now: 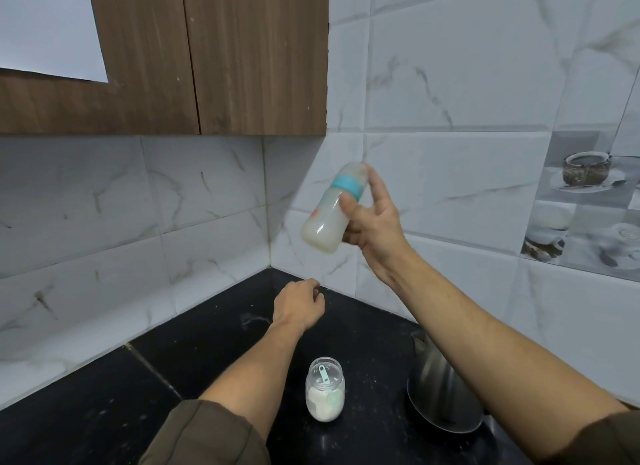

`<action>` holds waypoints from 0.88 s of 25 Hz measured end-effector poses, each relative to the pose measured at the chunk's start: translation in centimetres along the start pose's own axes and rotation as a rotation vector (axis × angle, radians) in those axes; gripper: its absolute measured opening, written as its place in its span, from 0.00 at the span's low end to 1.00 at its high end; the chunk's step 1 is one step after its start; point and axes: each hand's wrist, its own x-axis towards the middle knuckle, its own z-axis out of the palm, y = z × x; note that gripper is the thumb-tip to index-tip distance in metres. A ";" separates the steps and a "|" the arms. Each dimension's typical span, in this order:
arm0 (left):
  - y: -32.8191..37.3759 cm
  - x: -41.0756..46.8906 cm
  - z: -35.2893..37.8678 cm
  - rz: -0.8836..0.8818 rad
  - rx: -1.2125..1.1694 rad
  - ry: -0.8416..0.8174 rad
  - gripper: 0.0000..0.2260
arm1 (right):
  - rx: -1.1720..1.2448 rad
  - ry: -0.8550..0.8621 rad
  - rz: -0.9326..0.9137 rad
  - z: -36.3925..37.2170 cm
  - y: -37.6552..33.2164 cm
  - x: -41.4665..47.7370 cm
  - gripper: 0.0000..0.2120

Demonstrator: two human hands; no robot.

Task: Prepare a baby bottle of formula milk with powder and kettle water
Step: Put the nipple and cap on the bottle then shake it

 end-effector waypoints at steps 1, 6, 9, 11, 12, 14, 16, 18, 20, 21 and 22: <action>-0.1 -0.1 0.1 -0.005 0.001 -0.008 0.15 | 0.102 0.086 0.012 -0.1 -0.1 0.4 0.38; -0.3 -0.1 0.4 -0.015 -0.011 -0.021 0.13 | -0.087 -0.160 0.075 -0.7 0.4 -0.6 0.41; -0.2 -0.1 0.4 -0.014 -0.008 -0.024 0.13 | 0.082 0.047 0.064 -1.3 0.4 0.1 0.43; -0.4 -0.1 0.5 -0.017 -0.001 -0.025 0.14 | 0.192 0.147 0.059 -1.8 0.1 0.4 0.43; -0.4 -0.1 0.6 -0.016 -0.003 -0.026 0.14 | 0.140 0.095 0.068 -1.9 0.1 0.1 0.42; -0.2 -0.1 0.8 -0.010 -0.012 -0.025 0.15 | -0.011 -0.069 0.090 -1.8 0.5 -0.7 0.41; 0.1 0.1 0.9 -0.006 -0.019 -0.030 0.15 | 0.033 -0.043 0.069 -1.7 0.4 -0.3 0.39; 0.4 0.2 0.9 -0.010 -0.015 -0.033 0.15 | 0.219 0.131 0.062 -1.7 -0.1 0.7 0.37; 0.5 0.2 0.9 -0.009 -0.016 -0.030 0.15 | 0.201 0.094 0.078 -1.8 -0.3 0.8 0.37; 0.5 0.3 0.9 -0.007 -0.020 -0.025 0.14 | 0.093 -0.012 0.088 -2.0 0.2 0.5 0.38; 0.5 0.4 0.8 -0.003 -0.022 -0.019 0.13 | 0.012 -0.113 0.096 -2.1 0.6 0.1 0.40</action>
